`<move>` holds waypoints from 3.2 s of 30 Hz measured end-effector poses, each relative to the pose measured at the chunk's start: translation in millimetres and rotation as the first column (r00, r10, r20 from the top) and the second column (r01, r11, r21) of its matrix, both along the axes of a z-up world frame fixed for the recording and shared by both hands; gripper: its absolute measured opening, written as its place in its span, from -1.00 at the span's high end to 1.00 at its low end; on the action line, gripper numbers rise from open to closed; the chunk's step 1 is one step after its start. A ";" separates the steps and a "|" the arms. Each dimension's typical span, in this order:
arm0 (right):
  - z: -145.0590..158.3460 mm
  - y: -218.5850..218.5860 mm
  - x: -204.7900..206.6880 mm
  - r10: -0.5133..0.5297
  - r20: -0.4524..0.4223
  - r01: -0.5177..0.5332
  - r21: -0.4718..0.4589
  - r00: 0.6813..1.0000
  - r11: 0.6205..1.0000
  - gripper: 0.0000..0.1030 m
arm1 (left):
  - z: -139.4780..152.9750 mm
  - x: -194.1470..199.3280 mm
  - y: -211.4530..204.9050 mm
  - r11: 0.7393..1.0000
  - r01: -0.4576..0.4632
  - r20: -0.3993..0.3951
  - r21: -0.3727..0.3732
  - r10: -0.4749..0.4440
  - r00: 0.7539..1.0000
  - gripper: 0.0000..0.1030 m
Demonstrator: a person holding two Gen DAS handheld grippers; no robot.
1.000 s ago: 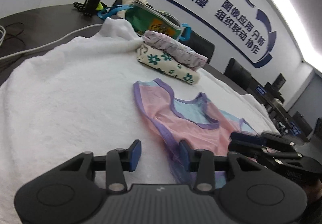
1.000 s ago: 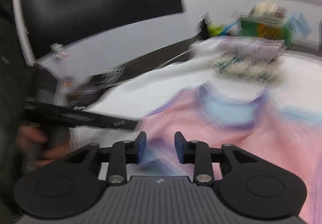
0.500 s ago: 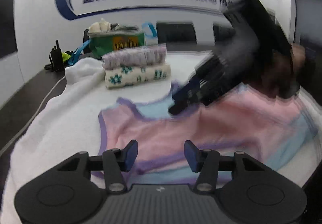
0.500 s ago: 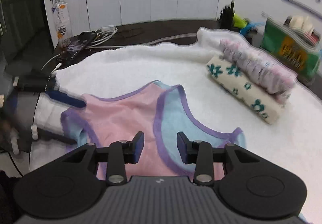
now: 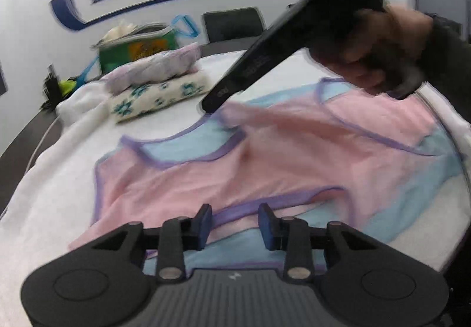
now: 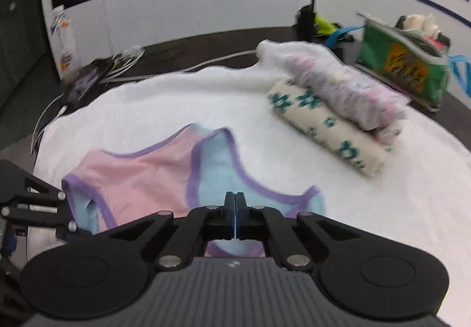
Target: Fold clothes
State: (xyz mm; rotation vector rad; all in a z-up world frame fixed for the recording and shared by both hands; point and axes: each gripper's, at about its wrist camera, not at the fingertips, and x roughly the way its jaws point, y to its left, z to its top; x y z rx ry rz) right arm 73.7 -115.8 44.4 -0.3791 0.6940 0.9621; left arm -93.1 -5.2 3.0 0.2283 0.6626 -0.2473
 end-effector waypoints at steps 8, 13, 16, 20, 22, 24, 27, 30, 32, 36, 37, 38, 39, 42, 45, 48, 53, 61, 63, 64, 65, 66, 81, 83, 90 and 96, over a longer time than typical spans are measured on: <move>-9.5 -0.6 8.8 0.038 -0.062 -0.037 0.022 0.997 0.999 0.92 | 3.2 0.5 -3.6 0.999 0.024 -0.015 0.040 -0.024 1.000 0.24; -22.9 8.7 4.6 0.126 -0.113 -0.127 -0.009 0.986 0.992 0.87 | 4.4 6.9 3.2 1.000 0.009 -0.040 0.027 -0.008 0.999 0.79; -33.2 16.1 1.1 0.138 -0.105 -0.143 -0.039 0.985 0.989 0.86 | 8.6 5.6 7.3 1.000 -0.009 -0.028 -0.005 0.009 1.000 0.94; -22.7 14.3 -3.3 0.105 -0.037 -0.105 -0.011 0.994 0.994 1.00 | 20.1 -1.1 10.5 0.997 -0.028 0.018 -0.068 0.030 0.999 0.95; -9.7 8.1 -4.9 0.085 -0.006 -0.085 0.030 0.996 0.996 1.00 | 26.1 -5.5 7.8 0.995 -0.033 0.044 -0.091 0.037 0.998 0.95; 2.0 1.1 -6.4 0.065 0.023 -0.066 0.054 0.998 0.996 1.00 | 29.4 -8.4 3.9 0.993 -0.033 0.057 -0.112 0.040 0.998 0.95; 13.2 -9.3 -7.9 0.033 0.045 -0.036 0.071 0.998 0.997 1.00 | 31.7 -10.9 -5.0 0.989 -0.024 0.063 -0.144 0.033 0.997 0.95; 19.6 -23.5 -8.5 -0.017 0.059 0.012 0.096 0.998 0.995 1.00 | 33.4 -17.1 -22.9 0.991 0.002 0.107 -0.131 0.012 0.994 0.95; 21.5 -36.0 -10.1 -0.054 0.056 0.047 0.115 0.997 0.992 1.00 | 29.6 -18.5 -36.9 0.992 0.032 0.114 -0.123 -0.018 0.993 0.95; 14.7 -57.2 -16.0 -0.066 0.020 0.063 0.120 0.998 0.991 0.96 | 17.0 -18.7 -57.8 0.995 0.057 0.110 -0.088 -0.047 0.993 0.94; 12.2 -57.8 -17.6 -0.034 -0.001 0.034 0.121 0.999 0.992 0.93 | 14.8 -19.7 -59.3 0.997 0.047 0.115 -0.068 -0.039 0.993 0.94; 9.6 -54.7 -18.7 0.000 -0.016 0.001 0.113 1.000 0.994 0.76 | 12.6 -20.6 -60.8 0.998 0.037 0.121 -0.049 -0.031 0.992 0.94; 6.6 -49.3 -19.5 0.034 -0.024 -0.031 0.099 0.999 0.995 0.53 | 10.6 -21.8 -60.8 0.999 0.023 0.123 -0.033 -0.019 0.992 0.94; -3.4 -22.9 -21.2 0.104 -0.014 -0.103 0.038 0.994 0.994 0.48 | 4.5 -26.0 -52.7 0.999 -0.032 0.106 -0.007 0.032 0.994 0.94; -18.5 8.8 -24.8 0.179 -0.032 -0.180 -0.029 0.983 0.983 0.48 | -3.1 -28.7 -40.3 0.997 -0.075 0.072 -0.002 0.075 0.995 0.93; -32.3 19.2 -32.9 0.205 -0.020 -0.206 -0.068 0.978 0.976 0.58 | -2.7 -30.4 -34.7 0.996 -0.084 0.064 -0.028 0.086 0.994 0.93; -22.1 19.8 -37.6 0.163 0.012 -0.162 -0.057 0.987 0.985 0.94 | 2.7 -29.2 -40.5 0.997 -0.071 0.102 -0.022 0.073 0.992 0.94; 23.6 -12.3 -15.9 0.070 0.125 -0.079 0.076 0.990 0.994 0.94 | 18.6 -28.6 -56.6 0.997 -0.071 0.211 0.022 0.065 0.975 0.95; 24.1 -15.9 -15.4 0.063 0.130 -0.073 0.074 0.989 0.995 0.94 | 22.4 -28.1 -58.3 0.998 -0.057 0.212 0.009 0.054 0.976 0.95; 22.8 -18.5 -15.6 0.064 0.123 -0.073 0.072 0.990 0.995 0.94 | 23.9 -27.9 -59.7 0.999 -0.051 0.214 0.006 0.048 0.976 0.95; 21.6 -21.1 -15.9 0.065 0.116 -0.074 0.071 0.991 0.995 0.94 | 24.1 -28.7 -62.9 0.999 -0.037 0.212 0.012 0.034 0.977 0.95; 20.3 -23.7 -16.1 0.066 0.109 -0.074 0.069 0.992 0.995 0.94 | 22.6 -29.9 -67.1 1.000 -0.010 0.199 0.022 0.005 0.980 0.95; 2.0 -73.4 -82.9 -0.055 0.085 0.046 0.107 0.995 0.993 0.33 | 29.3 -16.2 84.4 0.949 -0.136 0.005 -0.284 0.143 0.990 0.19; -4.6 -62.0 -95.5 -0.049 0.053 0.044 0.096 0.997 0.994 0.33 | 25.2 -8.5 92.1 0.939 -0.133 -0.027 -0.317 0.131 0.991 0.21; -38.3 -38.7 -133.6 -0.068 0.021 0.068 0.015 0.997 0.998 0.94 | 17.8 -9.7 103.7 0.935 -0.092 -0.086 -0.343 0.066 0.994 1.00; -22.0 -61.8 -157.8 -0.079 0.060 0.077 0.032 0.995 0.997 0.91 | 15.3 -21.0 136.5 0.923 -0.130 -0.109 -0.362 0.096 0.989 1.00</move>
